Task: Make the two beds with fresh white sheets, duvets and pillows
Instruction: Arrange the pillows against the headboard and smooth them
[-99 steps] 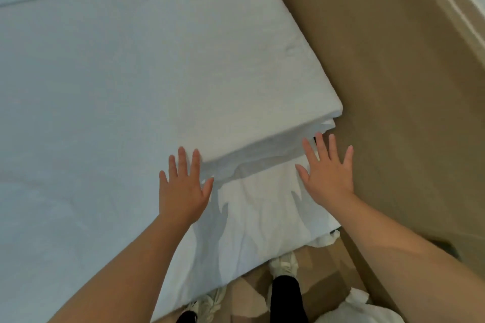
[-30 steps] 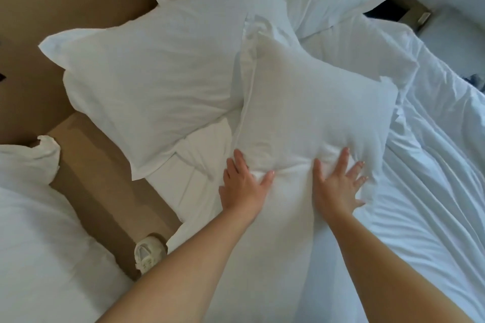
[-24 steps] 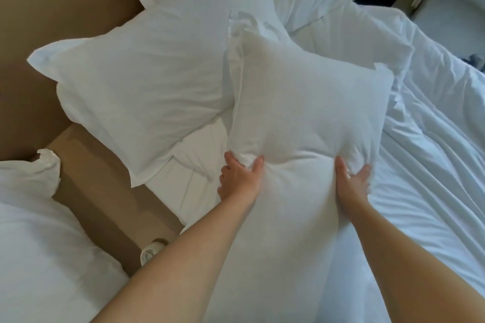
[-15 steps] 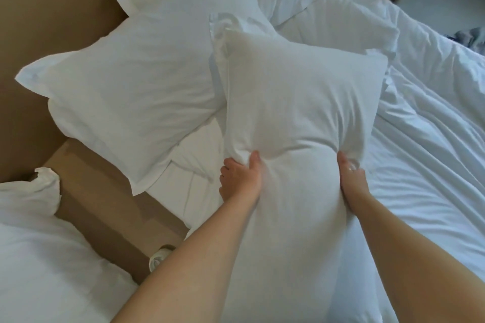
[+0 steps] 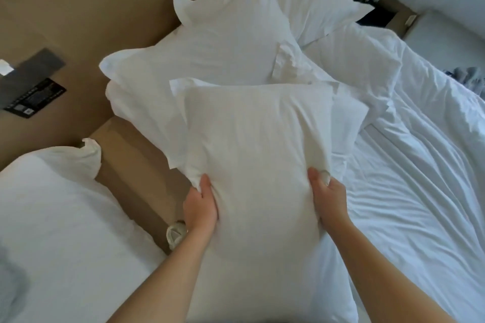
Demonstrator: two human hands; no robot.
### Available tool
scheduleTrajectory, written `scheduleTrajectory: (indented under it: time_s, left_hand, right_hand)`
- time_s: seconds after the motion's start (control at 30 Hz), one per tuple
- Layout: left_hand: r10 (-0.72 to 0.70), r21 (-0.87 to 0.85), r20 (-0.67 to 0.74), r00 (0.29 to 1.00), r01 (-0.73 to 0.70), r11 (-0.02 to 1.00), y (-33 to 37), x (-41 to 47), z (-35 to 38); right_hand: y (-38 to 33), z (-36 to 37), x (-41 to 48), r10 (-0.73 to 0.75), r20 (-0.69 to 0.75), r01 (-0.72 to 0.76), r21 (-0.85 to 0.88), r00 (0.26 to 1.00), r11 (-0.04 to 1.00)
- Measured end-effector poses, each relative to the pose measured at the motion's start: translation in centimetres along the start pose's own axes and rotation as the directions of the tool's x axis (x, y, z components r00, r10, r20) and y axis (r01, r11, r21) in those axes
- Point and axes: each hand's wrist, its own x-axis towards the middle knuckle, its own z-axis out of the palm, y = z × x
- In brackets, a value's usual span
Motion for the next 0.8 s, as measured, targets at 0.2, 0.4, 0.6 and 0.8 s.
scheduleTrajectory:
  time_s: [0.2,0.4,0.6,0.8]
  left_hand:
    - [-0.044,-0.077,-0.025,0.999,0.042,0.996,-2.5,-2.3,-10.8]
    - [-0.190,-0.276,0.037,0.981,0.192,0.942,-4.9,-2.7,-21.0]
    - [-0.336,-0.427,-0.080,0.938,0.272,0.862,-10.4,-2.7,-30.9]
    - [-0.433,-0.649,-0.217,0.875,0.202,0.734,-15.1,-3.8,-39.2]
  right_hand:
    - [-4.8,4.3,-7.2,-0.027,0.195,0.050,-0.112,0.981,0.992]
    - [-11.8,12.1,-13.3,-0.094,0.420,0.229,-0.284,0.903,0.931]
    - [-17.5,23.0,-21.9,-0.114,0.704,0.522,-0.397,0.701,0.755]
    - [-20.9,34.2,-30.7,-0.082,0.877,0.683,-0.307,0.474,0.663]
